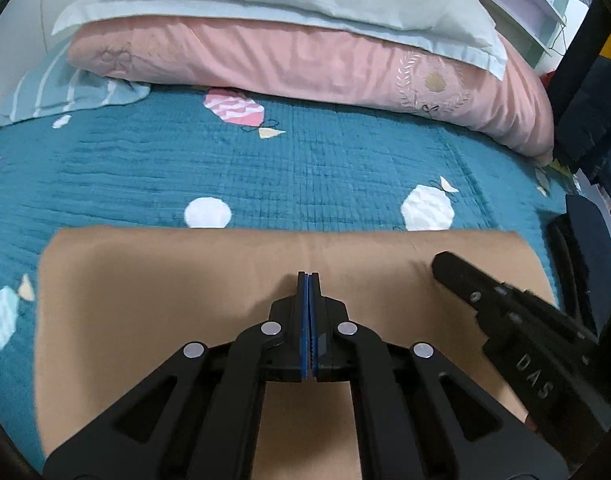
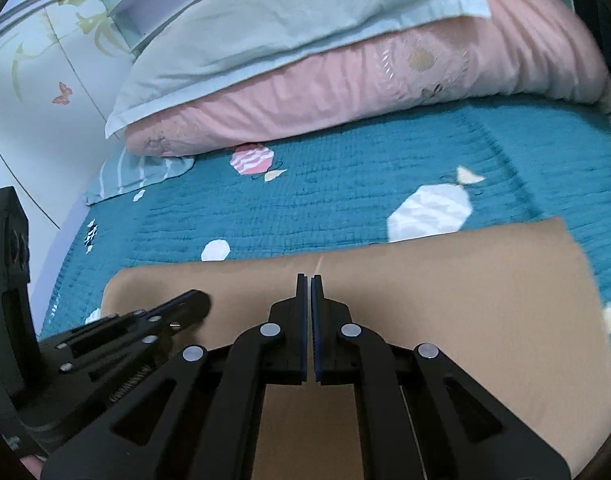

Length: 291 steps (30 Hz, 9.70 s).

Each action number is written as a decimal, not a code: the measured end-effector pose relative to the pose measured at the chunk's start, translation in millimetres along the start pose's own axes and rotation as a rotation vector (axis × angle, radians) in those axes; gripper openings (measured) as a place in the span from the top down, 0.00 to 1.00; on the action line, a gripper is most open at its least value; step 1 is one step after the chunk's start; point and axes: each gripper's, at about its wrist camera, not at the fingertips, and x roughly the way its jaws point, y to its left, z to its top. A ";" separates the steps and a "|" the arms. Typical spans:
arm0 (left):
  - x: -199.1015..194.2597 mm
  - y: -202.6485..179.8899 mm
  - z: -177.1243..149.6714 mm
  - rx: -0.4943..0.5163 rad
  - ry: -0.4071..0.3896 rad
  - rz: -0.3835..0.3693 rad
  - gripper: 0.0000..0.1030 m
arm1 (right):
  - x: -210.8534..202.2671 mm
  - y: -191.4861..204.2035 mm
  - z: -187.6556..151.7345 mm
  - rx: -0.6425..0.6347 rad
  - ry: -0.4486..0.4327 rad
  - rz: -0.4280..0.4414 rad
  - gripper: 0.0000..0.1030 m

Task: Fold large clothes

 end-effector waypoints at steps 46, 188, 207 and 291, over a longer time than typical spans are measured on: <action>-4.7 17.8 -67.3 -0.008 -0.132 -0.093 0.98 | -17.4 -11.5 -60.5 0.008 0.007 0.072 1.00; -129.1 19.6 -81.4 -0.051 0.092 0.323 0.13 | -105.1 -184.1 -95.7 0.595 0.371 0.127 0.29; -127.1 15.3 -81.6 -0.019 0.091 0.322 0.13 | -90.8 -167.3 -94.9 0.619 0.333 0.127 0.45; -34.6 -51.3 -139.6 -0.039 0.355 0.012 0.98 | -163.6 -9.6 -62.7 0.153 0.167 0.066 0.82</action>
